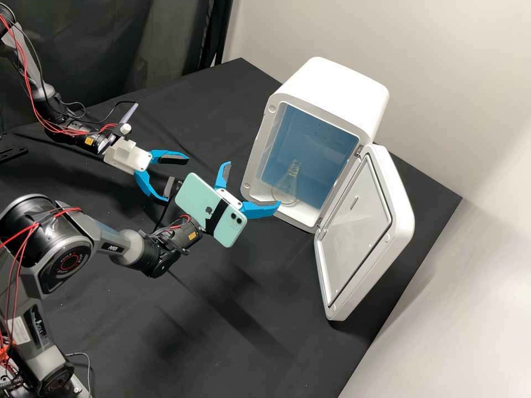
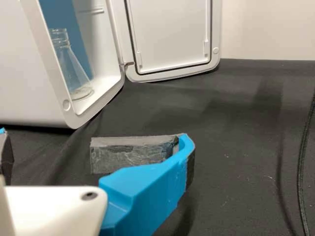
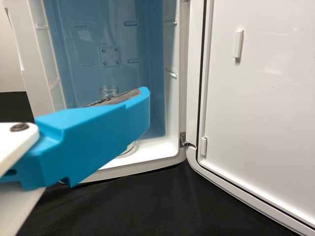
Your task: Take the flask out of the incubator
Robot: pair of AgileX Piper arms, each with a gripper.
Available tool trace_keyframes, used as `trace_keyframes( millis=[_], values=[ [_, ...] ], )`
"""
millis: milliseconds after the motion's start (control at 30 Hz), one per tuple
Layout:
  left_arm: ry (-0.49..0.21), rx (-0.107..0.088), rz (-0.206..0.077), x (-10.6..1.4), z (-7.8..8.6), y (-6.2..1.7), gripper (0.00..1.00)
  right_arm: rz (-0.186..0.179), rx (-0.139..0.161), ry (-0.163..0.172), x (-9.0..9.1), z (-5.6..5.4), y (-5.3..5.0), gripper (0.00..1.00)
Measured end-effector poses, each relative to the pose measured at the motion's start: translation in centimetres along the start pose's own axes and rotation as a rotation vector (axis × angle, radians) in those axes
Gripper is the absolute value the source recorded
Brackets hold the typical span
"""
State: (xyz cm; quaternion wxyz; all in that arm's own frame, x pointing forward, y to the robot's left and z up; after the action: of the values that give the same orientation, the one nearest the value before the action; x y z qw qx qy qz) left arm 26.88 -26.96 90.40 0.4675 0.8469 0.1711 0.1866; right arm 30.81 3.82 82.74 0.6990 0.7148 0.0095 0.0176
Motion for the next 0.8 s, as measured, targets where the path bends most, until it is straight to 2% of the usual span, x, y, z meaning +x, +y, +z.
trace_keyframes(
  millis=[67,166,266,400,533,799],
  values=[
    [-0.007,0.003,0.008,-0.1,0.1,0.22,1.00,0.000,0.000,0.000,0.0,0.0,0.0,1.00],
    [-0.015,-0.009,0.017,-0.2,0.3,0.53,1.00,0.000,0.000,0.000,0.0,0.0,0.0,1.00],
    [-0.031,-0.025,0.041,-0.5,0.5,1.27,1.00,0.000,0.000,0.000,0.0,0.0,0.0,1.00],
    [-0.056,-0.035,0.060,-1.1,1.0,2.04,1.00,0.000,0.000,0.000,0.0,0.0,0.0,1.00],
    [-0.060,-0.042,0.091,-1.4,0.9,2.76,1.00,0.000,0.000,0.000,0.0,0.0,0.0,1.00],
    [-0.059,-0.042,0.099,-1.5,0.8,2.91,1.00,0.000,0.000,0.000,0.0,0.0,0.0,1.00]
  ],
)
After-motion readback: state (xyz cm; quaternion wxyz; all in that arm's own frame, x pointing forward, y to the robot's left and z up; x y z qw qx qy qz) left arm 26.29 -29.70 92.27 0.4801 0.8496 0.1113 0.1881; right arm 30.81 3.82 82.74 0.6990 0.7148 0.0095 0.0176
